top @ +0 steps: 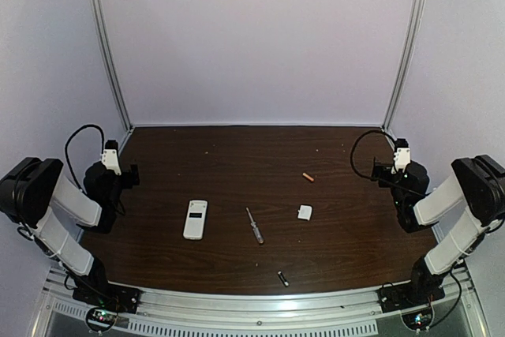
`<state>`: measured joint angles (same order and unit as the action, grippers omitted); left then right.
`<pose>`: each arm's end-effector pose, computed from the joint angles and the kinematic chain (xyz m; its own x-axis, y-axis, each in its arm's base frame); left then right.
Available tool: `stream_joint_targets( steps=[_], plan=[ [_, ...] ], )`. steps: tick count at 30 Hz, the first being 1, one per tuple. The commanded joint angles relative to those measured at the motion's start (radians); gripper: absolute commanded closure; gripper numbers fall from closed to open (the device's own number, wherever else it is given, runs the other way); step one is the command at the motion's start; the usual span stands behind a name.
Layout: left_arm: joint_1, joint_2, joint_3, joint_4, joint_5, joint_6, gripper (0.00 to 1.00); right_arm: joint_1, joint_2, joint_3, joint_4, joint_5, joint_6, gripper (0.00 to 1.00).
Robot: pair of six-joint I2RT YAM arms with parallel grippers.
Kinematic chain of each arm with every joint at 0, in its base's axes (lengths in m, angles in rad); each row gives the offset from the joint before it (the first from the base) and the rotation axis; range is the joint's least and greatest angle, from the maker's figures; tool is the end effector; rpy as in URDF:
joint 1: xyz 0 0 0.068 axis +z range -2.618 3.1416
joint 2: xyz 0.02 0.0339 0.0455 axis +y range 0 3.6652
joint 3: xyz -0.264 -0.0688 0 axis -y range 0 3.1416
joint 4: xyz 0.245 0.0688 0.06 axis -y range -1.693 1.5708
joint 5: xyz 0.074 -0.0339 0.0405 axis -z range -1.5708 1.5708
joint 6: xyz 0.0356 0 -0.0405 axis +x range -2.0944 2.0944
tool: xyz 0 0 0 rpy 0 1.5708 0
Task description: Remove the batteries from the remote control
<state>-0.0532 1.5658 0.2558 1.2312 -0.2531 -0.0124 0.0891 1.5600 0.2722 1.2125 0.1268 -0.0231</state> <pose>0.2481 -0.0043 0.1477 -0.0762 -0.0080 -0.9971 -0.1988 0.9800 0.0073 0.2516 0.0180 0.1508 -0.0758 -0.0298 -0.9967 0.0356 0.9988 -0.0325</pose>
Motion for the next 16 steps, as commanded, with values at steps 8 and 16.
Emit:
stream_joint_targets(
  steps=[8,16],
  plan=[
    [0.007,0.008,-0.007,0.048,0.009,-0.007,0.03,-0.007,-0.003,0.01,-0.019,-0.019,0.005,0.0],
    [0.006,0.008,-0.007,0.048,0.009,-0.007,0.03,-0.008,-0.004,0.005,-0.013,-0.016,0.003,0.0]
  ],
)
